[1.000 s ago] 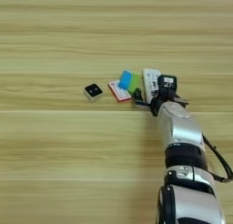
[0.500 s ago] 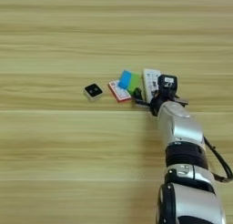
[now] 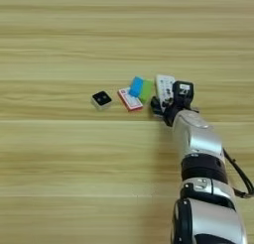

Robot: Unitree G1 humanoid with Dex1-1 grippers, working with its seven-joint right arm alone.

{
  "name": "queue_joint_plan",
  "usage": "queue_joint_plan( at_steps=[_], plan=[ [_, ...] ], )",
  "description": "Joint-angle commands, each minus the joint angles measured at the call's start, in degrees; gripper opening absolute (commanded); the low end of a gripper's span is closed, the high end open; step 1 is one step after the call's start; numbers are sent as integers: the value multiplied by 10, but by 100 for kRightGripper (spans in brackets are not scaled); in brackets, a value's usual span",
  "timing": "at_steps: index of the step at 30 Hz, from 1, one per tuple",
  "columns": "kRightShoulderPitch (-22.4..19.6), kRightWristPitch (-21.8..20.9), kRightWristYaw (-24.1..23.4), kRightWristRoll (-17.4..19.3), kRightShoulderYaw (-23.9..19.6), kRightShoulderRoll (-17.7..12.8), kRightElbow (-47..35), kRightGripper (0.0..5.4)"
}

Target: Move the objects on the table

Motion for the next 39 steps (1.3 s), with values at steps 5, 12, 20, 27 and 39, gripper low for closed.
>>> queue_joint_plan(
  at_steps=[5, 12, 20, 27, 39],
  plan=[
    [-37, -5, 4, 4, -2, -23, -11, 290],
    [-37, -7, 5, 5, -1, -23, -10, 290],
    [-37, -10, 6, 5, -1, -23, -10, 290],
    [-36, -15, 7, 5, -2, -23, -11, 290],
    [-21, -29, 2, 15, -7, -9, -76, 290]
  ],
)
